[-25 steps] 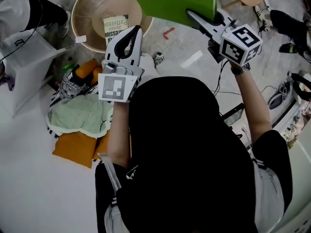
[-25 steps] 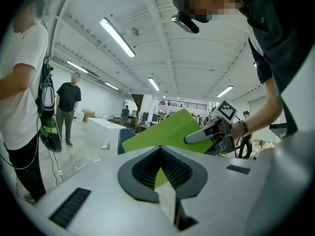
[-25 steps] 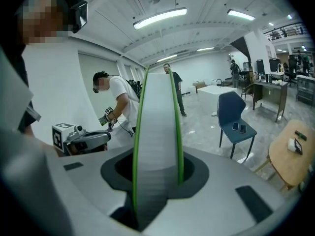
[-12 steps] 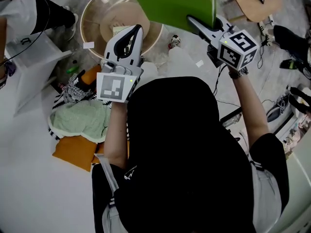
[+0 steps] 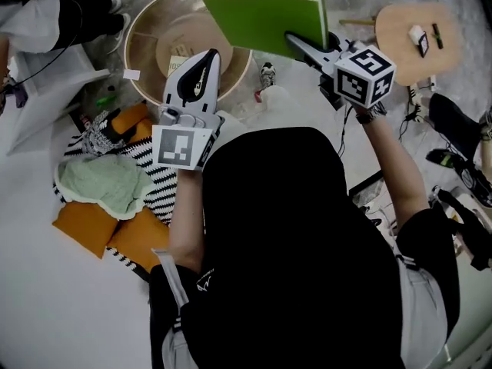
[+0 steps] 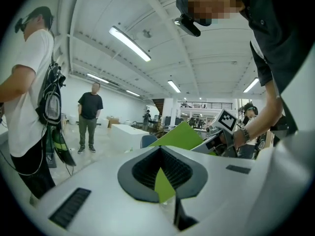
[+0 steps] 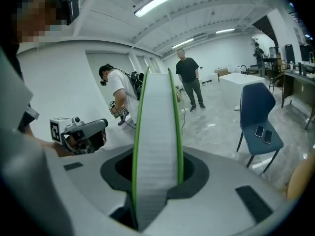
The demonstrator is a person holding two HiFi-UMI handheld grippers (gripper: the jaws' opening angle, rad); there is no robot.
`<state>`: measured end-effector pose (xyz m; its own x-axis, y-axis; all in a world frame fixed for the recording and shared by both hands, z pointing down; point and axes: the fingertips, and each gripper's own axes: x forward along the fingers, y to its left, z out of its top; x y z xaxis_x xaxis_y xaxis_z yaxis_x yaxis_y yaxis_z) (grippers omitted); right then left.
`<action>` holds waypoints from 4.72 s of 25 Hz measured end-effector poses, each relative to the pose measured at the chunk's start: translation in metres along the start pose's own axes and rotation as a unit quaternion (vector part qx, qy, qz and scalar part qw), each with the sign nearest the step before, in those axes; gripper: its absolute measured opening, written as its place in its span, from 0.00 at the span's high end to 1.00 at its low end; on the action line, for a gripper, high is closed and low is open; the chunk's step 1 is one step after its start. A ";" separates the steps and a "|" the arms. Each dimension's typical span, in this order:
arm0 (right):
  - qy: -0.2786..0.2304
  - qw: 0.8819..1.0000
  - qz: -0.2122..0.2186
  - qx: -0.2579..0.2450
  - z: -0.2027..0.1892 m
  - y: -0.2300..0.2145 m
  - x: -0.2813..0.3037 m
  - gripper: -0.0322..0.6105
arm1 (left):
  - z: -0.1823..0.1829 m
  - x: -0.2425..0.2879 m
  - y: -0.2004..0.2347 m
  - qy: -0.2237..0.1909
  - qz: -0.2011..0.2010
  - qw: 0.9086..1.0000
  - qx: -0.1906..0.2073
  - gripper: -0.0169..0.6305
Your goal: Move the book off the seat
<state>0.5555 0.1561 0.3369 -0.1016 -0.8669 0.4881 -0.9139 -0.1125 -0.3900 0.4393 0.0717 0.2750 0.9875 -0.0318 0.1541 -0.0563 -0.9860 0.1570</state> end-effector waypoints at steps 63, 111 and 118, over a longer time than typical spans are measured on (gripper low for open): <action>0.205 0.955 0.042 0.208 -0.312 -0.194 0.325 0.66 | -0.310 0.112 0.096 0.088 0.067 0.988 -0.109 0.96; 0.233 0.959 -0.098 0.130 -0.353 -0.258 0.319 0.38 | -0.325 0.098 0.097 0.097 0.082 0.986 -0.108 0.96; 0.181 0.973 -0.065 0.128 -0.312 -0.232 0.294 0.38 | -0.302 0.095 0.094 0.084 0.088 0.987 -0.102 0.96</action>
<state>0.6149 0.0785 0.8141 -0.1653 -0.6144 0.7715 -0.8048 -0.3681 -0.4656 0.4832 0.0252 0.5995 0.9226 -0.1556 0.3531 -0.2705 -0.9134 0.3043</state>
